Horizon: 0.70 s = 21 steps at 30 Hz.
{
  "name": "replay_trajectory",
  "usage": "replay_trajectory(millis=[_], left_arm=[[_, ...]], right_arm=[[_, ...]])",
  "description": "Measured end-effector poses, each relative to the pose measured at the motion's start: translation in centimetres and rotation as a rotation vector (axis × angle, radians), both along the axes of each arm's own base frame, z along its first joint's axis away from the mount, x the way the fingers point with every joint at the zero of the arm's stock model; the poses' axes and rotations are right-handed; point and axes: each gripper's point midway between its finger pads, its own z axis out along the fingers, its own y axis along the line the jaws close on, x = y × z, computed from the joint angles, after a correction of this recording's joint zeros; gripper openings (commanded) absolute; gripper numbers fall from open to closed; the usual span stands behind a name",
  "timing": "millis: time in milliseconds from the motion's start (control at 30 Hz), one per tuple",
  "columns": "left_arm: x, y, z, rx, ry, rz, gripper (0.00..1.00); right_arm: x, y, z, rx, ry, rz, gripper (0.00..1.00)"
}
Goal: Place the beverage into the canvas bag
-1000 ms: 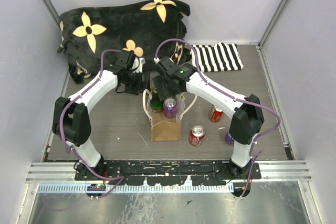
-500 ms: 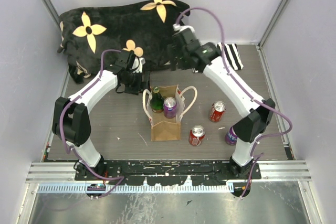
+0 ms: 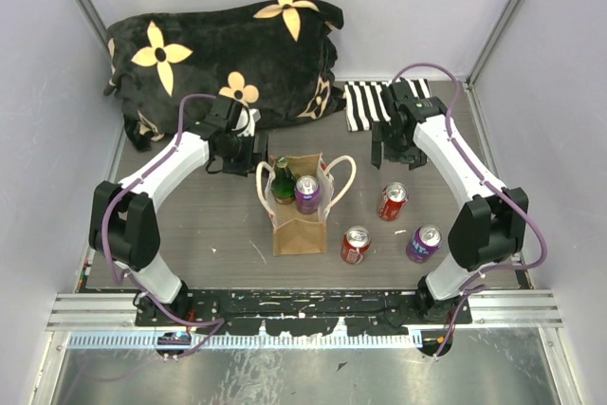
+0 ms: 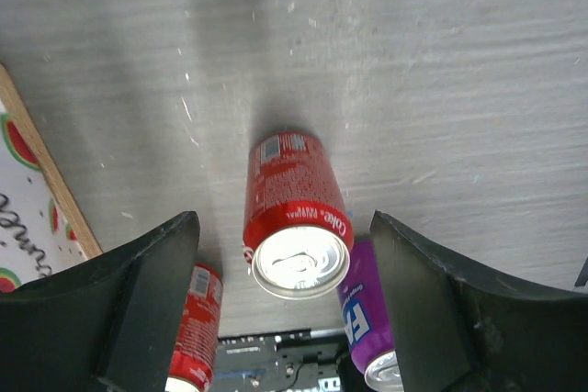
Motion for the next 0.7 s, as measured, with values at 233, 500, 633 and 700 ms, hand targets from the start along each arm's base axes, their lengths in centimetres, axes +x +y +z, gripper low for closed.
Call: replay_trajectory(millis=[233, 500, 633, 700], left_arm=[[0.0, 0.0, 0.0, 0.0, 0.001, 0.0, 0.77], [-0.4, 0.2, -0.2, 0.003, 0.004, -0.003, 0.77], [-0.6, 0.2, -0.2, 0.004, 0.006, -0.006, 0.77], [-0.7, 0.3, -0.3, 0.004, 0.007, -0.008, 0.77]], right_arm=[[-3.2, -0.7, -2.8, 0.022, 0.102, -0.002, 0.82], [-4.9, -0.6, -5.2, 0.04, 0.172, 0.003, 0.82], [-5.5, -0.6, -6.0, 0.042, 0.197, 0.004, 0.82], [-5.8, -0.6, -6.2, 0.04, 0.205, 0.004, 0.82]])
